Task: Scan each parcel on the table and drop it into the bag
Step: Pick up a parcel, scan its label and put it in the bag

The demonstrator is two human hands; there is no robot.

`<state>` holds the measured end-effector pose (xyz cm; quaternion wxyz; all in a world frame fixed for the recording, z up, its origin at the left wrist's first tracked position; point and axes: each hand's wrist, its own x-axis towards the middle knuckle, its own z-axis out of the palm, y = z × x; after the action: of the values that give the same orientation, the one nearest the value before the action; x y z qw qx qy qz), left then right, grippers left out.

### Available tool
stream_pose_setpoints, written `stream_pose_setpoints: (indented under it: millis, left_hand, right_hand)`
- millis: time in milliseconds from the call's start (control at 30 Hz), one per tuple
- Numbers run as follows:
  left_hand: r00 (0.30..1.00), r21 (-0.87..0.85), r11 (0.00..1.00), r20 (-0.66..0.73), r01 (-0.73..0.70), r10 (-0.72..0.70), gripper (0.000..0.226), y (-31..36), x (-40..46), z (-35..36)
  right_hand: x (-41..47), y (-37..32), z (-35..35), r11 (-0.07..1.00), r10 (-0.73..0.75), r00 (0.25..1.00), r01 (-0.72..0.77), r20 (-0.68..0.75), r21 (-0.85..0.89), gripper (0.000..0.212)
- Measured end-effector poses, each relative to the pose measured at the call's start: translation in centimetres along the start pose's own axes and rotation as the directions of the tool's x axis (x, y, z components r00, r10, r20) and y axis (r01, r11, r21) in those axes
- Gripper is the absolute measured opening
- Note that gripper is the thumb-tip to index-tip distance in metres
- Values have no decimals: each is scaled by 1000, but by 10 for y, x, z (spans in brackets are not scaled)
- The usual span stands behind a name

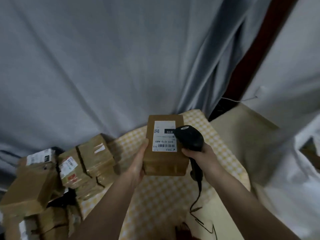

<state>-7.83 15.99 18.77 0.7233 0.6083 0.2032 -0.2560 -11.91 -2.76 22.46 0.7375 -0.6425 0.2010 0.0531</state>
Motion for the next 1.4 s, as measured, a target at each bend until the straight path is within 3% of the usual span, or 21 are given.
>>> stream_pose_setpoints:
  millis: [267,400,567,900,1067,1133,1267,1400]
  left_hand:
    - [942,79,994,320,79,-101,54,-38,12,74]
    - [901,189,966,363,179,-238,48,-54,3,132]
    - [862,315,936,417,159,-287,49,-67,-6,208]
    - [805,528,841,445,116,-391,54,-119,-25,374]
    - [732,613,758,408,222,-545,76,-149,-21,429]
    - [710,604,754,410,259,-572,73,-154,-16,449]
    - [754,562,786,392,258,-528,51,-155,5,502]
    - [809,588,802,420,102,-411,54,-155,47,568]
  right_hand:
    - [-59,22,-67,996,15,935,16,-355,82,27]
    - [-89,24,-114,992,43,873,23,-486,128,27]
    - [-114,26,-175,986,43,798,63,-601,154,29]
    - [-146,29,-334,973,68,689,113,-722,200,28]
    - [-148,39,-399,971,104,667,93,-738,220,28]
    - [-145,40,-418,967,118,662,94,-740,238,28]
    - [-131,35,-453,966,123,658,93,-743,242,27]
    - [-103,34,-489,965,168,645,45,-745,257,26]
